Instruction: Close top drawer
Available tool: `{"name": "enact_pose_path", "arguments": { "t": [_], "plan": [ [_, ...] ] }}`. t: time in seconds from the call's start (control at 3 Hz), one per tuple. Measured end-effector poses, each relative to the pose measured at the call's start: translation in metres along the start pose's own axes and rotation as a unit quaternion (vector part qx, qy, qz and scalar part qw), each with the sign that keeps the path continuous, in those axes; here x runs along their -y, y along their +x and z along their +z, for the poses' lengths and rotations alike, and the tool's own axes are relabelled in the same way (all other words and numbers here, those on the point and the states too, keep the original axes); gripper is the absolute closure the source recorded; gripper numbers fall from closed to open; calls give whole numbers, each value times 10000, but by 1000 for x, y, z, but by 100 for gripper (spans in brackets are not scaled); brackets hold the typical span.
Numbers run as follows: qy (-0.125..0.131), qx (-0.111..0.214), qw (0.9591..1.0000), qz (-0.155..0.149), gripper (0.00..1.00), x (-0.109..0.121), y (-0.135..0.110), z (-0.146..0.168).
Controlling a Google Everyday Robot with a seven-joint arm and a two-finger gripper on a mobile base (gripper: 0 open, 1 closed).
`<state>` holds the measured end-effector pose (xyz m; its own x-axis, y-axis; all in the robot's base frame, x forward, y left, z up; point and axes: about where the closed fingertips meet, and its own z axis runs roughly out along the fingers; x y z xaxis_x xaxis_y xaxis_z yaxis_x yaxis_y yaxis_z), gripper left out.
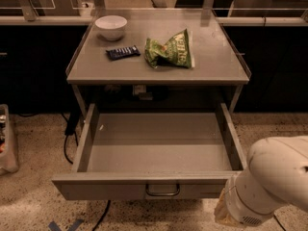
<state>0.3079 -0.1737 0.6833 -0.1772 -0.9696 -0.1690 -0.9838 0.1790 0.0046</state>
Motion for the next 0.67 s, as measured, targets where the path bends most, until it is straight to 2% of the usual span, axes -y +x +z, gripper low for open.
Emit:
{"name": "enact_pose_path", "arguments": {
  "t": [0.67],
  "plan": [
    [658, -102, 9978, -77, 100, 24, -27, 37]
  ]
}}
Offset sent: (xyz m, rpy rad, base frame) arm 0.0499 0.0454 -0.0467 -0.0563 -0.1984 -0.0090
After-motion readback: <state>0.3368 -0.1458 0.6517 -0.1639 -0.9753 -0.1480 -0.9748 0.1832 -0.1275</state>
